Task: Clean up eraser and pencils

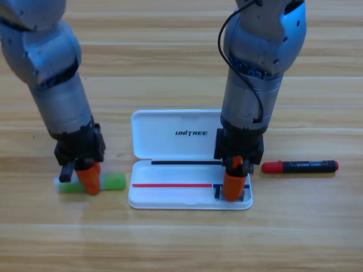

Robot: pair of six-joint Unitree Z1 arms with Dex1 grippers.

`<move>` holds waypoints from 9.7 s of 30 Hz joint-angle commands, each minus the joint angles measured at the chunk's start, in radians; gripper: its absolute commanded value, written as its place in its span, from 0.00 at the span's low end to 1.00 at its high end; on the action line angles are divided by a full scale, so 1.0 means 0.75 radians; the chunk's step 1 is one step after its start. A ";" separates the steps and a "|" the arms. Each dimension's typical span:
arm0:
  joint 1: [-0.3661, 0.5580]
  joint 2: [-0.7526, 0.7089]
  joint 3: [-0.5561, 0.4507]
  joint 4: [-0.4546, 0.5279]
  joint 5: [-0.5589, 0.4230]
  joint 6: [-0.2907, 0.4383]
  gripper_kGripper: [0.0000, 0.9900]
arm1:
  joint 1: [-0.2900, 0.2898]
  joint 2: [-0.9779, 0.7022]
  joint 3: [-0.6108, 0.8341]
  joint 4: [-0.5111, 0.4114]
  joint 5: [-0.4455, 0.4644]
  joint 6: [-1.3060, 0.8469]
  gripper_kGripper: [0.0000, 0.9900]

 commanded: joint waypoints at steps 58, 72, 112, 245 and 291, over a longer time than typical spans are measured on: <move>-0.249 0.224 -0.668 0.418 -0.235 -0.067 0.00 | -0.341 -0.153 0.483 -0.248 -0.149 -0.471 0.00; -0.269 0.232 -0.633 0.418 -0.240 -0.083 0.00 | -0.206 -0.433 0.422 0.005 -0.088 -0.438 0.00; -0.290 0.312 -0.646 0.412 -0.248 -0.087 0.00 | -0.099 -0.257 0.275 0.005 -0.102 -0.354 0.00; 0.596 -0.940 0.138 -0.304 -0.338 -0.269 1.00 | 0.132 -0.323 -0.157 0.189 0.056 -0.158 0.91; 0.340 0.050 0.038 -0.828 -0.735 -0.226 0.00 | 0.050 -0.844 0.367 -0.273 0.364 0.055 0.94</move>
